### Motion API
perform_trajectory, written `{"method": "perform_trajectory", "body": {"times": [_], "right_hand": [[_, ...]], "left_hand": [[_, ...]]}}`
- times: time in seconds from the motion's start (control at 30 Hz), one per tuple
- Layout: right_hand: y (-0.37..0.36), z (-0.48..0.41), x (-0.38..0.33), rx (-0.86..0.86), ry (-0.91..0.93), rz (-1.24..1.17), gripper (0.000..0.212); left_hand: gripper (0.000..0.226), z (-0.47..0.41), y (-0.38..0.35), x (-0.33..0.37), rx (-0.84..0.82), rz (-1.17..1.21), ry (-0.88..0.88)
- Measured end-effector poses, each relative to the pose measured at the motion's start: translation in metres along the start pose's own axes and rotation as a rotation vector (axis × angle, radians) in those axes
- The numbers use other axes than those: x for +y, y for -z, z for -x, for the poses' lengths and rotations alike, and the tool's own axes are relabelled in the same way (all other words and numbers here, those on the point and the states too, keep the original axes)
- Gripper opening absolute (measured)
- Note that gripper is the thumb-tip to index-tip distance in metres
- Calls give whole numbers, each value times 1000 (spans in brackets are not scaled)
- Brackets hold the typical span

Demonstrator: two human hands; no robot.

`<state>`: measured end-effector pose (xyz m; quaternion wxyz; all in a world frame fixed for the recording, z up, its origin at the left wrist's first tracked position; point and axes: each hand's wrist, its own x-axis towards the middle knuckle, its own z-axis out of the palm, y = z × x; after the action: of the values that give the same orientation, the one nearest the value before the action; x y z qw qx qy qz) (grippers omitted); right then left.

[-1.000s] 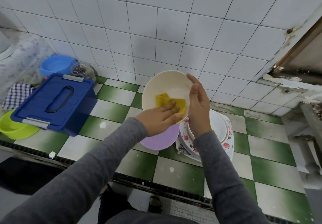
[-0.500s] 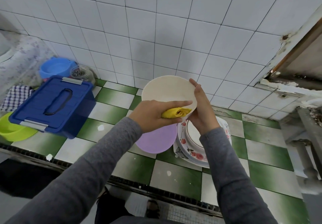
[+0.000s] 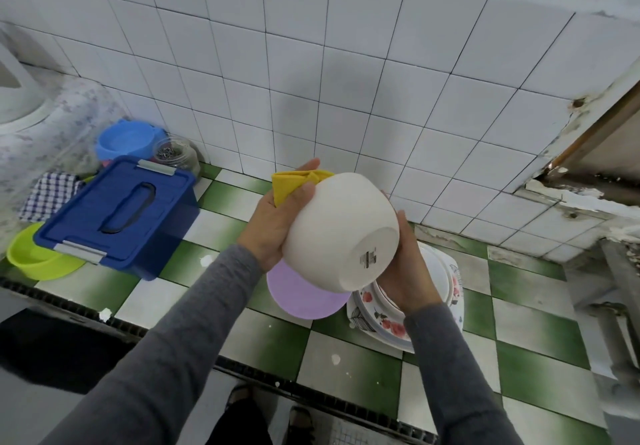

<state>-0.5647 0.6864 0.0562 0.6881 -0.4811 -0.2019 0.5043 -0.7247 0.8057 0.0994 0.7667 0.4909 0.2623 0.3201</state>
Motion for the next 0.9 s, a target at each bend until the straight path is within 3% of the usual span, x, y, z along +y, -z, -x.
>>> {"method": "perform_trajectory", "body": {"times": [0.17, 0.3, 0.5, 0.57, 0.67, 0.83, 0.9], "right_hand": [[-8, 4, 11, 52, 29, -126, 42], [-10, 6, 8, 123, 31, -229, 31], [-29, 10, -25, 205, 122, -115, 32], [-41, 6, -32, 259, 153, -42, 26], [-70, -1, -32, 345, 220, 60, 35], [-104, -10, -23, 393, 348, 91, 36], [-111, -12, -22, 399, 381, 126, 37]], "left_hand": [[33, -7, 13, 0, 80, 35, -23], [36, -13, 26, -4, 239, -53, -126], [59, -18, 40, 0, 445, -274, -234], [69, -20, 37, 5, 432, -319, -272], [58, -18, 19, 9, 326, -401, -315], [53, -15, 1, -3, 82, -829, -682], [50, -20, 3, 3, 49, -834, -627]]}}
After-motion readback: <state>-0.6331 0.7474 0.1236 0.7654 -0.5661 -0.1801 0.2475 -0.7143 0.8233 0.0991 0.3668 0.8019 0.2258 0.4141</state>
